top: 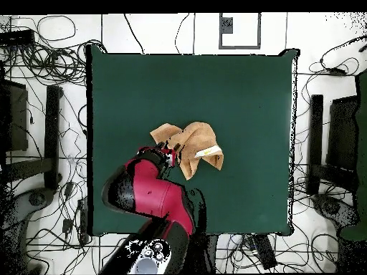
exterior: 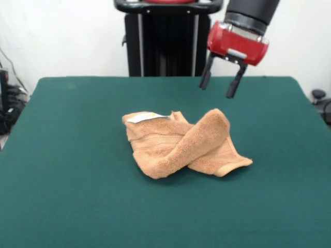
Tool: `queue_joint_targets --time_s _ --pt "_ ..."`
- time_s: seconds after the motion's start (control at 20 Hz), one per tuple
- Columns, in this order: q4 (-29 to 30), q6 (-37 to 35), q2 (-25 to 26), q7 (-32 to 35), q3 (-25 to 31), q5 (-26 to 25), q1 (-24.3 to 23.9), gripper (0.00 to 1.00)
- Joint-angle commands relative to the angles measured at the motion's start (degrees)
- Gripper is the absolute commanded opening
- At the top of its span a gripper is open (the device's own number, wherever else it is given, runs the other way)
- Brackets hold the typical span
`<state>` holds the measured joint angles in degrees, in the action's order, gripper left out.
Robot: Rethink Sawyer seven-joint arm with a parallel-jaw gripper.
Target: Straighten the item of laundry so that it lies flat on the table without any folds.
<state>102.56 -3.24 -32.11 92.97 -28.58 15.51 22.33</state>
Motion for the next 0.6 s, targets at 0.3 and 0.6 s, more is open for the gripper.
queue_joint_targets --time_s 0.3,0.6 --pt "-8.15 5.42 6.42 9.04 -6.13 -0.01 2.03 1.00" --pt "-6.99 5.39 5.35 8.33 5.13 -2.91 -6.06 1.00"
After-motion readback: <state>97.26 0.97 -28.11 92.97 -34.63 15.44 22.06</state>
